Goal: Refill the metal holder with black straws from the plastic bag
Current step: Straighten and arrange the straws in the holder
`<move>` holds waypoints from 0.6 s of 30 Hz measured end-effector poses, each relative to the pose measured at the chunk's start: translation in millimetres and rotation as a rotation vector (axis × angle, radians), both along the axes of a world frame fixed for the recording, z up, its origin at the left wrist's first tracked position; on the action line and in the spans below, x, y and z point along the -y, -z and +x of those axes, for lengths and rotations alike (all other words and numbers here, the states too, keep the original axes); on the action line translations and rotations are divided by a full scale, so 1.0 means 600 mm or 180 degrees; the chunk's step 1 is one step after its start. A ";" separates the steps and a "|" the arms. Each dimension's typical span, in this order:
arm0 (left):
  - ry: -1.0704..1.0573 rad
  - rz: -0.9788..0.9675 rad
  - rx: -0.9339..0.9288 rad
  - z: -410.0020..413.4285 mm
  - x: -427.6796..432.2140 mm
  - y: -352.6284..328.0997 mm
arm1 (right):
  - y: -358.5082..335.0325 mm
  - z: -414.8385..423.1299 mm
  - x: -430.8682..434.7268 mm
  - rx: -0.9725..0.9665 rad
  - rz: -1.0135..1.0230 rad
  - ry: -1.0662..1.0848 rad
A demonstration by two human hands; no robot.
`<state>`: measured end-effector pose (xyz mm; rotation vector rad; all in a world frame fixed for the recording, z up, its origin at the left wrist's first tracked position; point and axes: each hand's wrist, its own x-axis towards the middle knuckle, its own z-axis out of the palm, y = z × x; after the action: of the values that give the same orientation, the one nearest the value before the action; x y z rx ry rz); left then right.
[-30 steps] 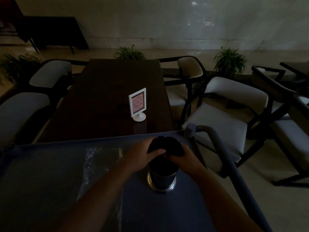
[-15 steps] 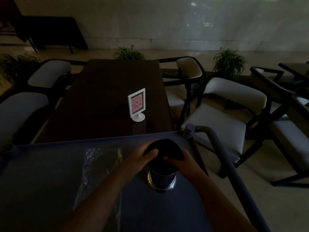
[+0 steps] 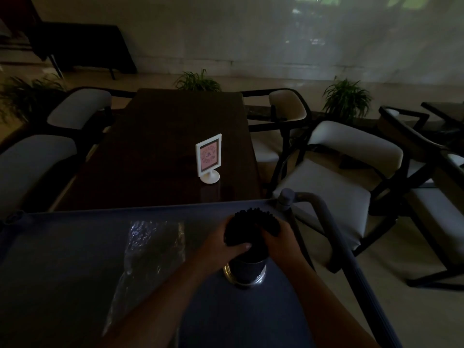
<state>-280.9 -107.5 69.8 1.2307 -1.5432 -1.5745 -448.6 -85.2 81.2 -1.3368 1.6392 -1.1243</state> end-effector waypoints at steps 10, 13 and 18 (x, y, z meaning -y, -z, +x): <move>-0.0129 -0.0182 0.0081 -0.010 0.023 -0.008 | -0.061 0.003 0.014 0.0750 -0.0403 0.0387; -0.0123 -0.0278 0.0118 -0.009 0.028 -0.009 | -0.081 0.006 0.019 0.0815 -0.0602 0.0590; -0.0145 -0.0261 0.0111 -0.008 0.027 -0.013 | -0.105 0.004 0.030 0.0934 -0.0774 0.0781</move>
<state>-285.9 -124.0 77.9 1.2453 -1.5747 -1.4537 -446.2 -103.0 144.4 -1.0692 1.5114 -1.6271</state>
